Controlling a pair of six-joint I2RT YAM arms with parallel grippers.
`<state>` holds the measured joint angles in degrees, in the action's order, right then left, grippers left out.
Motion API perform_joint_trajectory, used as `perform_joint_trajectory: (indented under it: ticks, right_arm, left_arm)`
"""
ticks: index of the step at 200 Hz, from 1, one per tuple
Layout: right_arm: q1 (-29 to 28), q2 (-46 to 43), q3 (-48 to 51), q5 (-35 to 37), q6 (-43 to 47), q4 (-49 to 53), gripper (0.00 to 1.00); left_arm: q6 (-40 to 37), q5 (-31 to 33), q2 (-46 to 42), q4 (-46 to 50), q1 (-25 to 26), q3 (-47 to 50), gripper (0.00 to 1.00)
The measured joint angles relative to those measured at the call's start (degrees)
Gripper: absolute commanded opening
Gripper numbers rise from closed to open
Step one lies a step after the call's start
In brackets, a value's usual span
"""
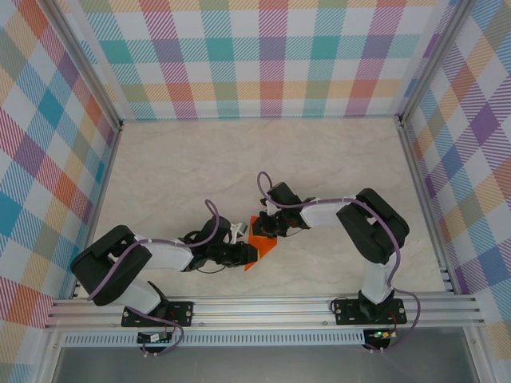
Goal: Fold a paper plane with a square sheet of paper (pick it up from the middle)
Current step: Fourth fold the wing at the center of the table.
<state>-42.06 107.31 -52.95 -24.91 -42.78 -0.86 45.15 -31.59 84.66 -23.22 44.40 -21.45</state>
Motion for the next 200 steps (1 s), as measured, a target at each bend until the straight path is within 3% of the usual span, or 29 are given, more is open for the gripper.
perform_joint_trajectory:
  ticks: [128,158,200]
  right_arm:
    - [0.0,0.0,0.0,0.0,0.0,0.0,0.12]
    - [0.0,0.0,0.0,0.0,0.0,0.0,0.12]
    - [0.0,0.0,0.0,0.0,0.0,0.0,0.12]
  left_arm:
    - [-3.4,2.3,-4.4,7.3,2.7,1.1,0.25]
    - [-3.8,3.0,-11.3,16.7,3.9,2.4,0.24]
    - [-3.4,10.7,-23.8,23.3,4.0,2.2,0.24]
